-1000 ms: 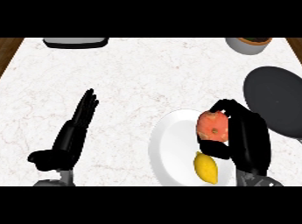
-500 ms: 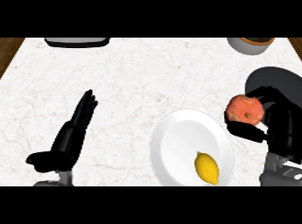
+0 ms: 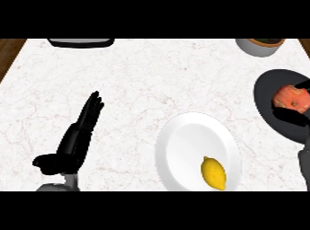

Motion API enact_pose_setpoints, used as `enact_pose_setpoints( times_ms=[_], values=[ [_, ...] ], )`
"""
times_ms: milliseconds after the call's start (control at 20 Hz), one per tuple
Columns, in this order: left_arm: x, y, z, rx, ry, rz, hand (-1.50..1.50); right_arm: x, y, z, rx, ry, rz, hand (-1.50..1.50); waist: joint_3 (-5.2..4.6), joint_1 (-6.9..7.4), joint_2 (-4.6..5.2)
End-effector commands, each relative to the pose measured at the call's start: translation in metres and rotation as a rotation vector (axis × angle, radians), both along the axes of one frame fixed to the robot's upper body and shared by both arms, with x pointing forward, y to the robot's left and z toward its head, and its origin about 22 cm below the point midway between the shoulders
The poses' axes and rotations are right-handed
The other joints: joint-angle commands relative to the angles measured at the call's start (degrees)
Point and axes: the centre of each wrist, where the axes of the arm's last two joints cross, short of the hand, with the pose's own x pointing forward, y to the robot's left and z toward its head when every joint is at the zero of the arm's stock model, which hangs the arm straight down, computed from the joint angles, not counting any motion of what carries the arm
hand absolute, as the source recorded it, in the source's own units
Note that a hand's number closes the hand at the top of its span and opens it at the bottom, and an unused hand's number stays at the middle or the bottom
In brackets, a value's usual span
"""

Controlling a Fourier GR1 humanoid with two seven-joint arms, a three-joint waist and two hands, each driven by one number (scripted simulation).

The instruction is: Pick the squash from the plate and place it in the pan

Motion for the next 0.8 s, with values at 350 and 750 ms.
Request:
enact_pose_setpoints(
  times_ms=[350, 750],
  values=[
    [0.018, 0.013, 0.008, -0.002, -0.022, 0.004, 0.0, 0.035, -0.109, 0.0, 0.024, -0.167, -0.095, 1.5, 0.08, 0.54, 0.27],
    [0.015, -0.022, 0.011, -0.005, -0.027, -0.067, 0.0, 0.039, -0.122, -0.036, 0.134, 0.256, -0.083, -1.5, 0.13, 2.89, 1.4]
  ],
)
